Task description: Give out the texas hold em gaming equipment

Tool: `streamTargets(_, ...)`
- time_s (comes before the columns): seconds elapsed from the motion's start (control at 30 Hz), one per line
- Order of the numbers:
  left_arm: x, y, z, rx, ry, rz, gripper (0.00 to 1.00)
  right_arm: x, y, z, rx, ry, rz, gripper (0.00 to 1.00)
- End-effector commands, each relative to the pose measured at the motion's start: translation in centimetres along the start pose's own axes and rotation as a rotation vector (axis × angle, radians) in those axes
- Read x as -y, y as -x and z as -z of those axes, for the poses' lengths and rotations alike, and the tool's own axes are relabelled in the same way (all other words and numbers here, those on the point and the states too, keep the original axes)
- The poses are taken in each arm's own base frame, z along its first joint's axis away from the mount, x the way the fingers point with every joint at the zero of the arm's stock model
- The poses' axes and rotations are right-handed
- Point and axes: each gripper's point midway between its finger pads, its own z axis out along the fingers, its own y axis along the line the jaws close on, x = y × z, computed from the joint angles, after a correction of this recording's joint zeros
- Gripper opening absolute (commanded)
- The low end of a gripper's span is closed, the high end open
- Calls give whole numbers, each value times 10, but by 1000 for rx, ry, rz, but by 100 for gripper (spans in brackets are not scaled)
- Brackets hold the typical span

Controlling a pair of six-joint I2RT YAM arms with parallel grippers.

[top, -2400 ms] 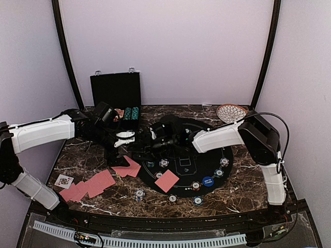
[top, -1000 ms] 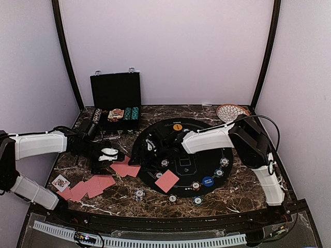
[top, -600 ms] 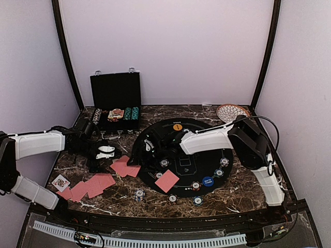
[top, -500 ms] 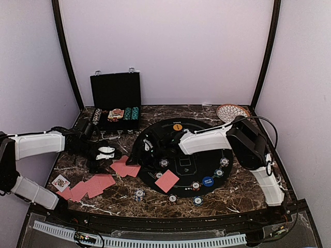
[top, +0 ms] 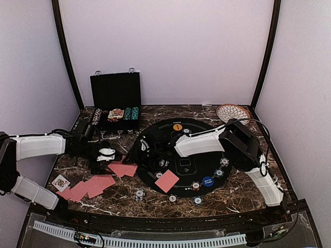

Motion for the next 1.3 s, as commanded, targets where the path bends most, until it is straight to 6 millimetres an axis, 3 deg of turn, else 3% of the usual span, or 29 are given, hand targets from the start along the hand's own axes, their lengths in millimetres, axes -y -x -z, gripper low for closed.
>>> streamTargets(0.0, 1, 1, -8, 28, -3, -19, 99, 16, -3, -18, -1, -21, -19, 59)
streamTargets(0.23, 8, -4, -16, 19, -37, -109, 99, 21, 4, -12, 28, -40, -24, 48)
streamTargets(0.53, -8, 5, -20, 43, -62, -148, 99, 20, 6, -10, 30, -42, -15, 20)
streamTargets(0.77, -10, 14, -22, 72, -87, -153, 99, 7, 9, -7, 27, -10, 24, 20)
streamTargets(0.97, -4, 18, -24, 87, -152, -137, 99, -5, 10, -6, 23, 56, 41, 33)
streamTargets(1.27, 2, 26, -26, 104, -212, -42, 84, -9, 16, -8, 24, 112, 20, 34)
